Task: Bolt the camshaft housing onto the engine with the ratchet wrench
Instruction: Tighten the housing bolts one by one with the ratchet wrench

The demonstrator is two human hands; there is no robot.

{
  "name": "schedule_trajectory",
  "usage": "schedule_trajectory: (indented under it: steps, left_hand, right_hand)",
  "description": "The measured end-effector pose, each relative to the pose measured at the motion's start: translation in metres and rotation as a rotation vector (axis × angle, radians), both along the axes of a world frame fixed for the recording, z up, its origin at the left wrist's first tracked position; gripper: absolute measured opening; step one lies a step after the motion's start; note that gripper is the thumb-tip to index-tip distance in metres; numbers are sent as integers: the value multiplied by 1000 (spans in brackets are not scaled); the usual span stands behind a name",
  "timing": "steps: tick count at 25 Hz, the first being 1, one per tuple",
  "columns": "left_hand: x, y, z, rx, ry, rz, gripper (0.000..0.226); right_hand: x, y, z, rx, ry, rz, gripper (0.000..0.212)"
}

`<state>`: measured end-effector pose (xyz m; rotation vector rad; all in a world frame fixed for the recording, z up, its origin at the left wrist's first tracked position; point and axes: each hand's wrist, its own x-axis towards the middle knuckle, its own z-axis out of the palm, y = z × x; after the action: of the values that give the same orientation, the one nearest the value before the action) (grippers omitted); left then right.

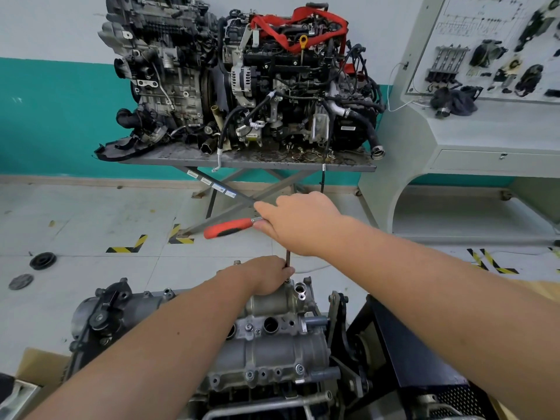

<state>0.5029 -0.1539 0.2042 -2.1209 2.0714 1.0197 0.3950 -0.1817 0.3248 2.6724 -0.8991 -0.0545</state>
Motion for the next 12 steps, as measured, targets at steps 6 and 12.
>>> schedule_trajectory:
  steps: [6, 12]
  left_hand:
    - [0, -1, -8, -51, -15, -28, 37]
    - [0, -5, -15, -51, -39, -5, 44]
  right_hand:
    - [13, -1, 10, 798, -583, -376, 39]
    - [11, 0, -2, 1704, -2045, -697, 10]
